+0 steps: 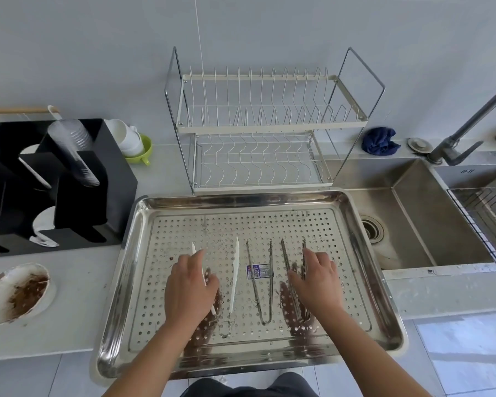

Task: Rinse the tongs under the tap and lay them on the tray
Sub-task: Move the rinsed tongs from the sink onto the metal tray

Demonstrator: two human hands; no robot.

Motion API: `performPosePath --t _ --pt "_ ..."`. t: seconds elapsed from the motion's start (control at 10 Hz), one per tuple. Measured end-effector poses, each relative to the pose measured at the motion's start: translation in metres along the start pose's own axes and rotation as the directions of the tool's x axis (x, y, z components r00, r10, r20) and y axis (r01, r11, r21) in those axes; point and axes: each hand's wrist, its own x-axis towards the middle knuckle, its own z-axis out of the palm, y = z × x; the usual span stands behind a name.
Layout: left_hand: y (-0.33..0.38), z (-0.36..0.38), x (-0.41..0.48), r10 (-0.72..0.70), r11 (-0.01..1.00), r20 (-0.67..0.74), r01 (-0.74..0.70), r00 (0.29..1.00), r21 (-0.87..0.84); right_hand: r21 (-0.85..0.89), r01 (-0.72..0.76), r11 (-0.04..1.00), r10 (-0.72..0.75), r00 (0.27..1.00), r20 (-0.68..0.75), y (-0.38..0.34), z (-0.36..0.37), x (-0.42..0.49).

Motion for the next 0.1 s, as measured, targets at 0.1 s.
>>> performPosePath --t 0.1 --pt "0.0049 -0.0041 0.0090 0.062 0.996 -0.042 -0.059 0.997 0.073 -0.032 0.053 0.998 -0.053 0.999 -0.012 -0.0031 -0.0077 0.0062"
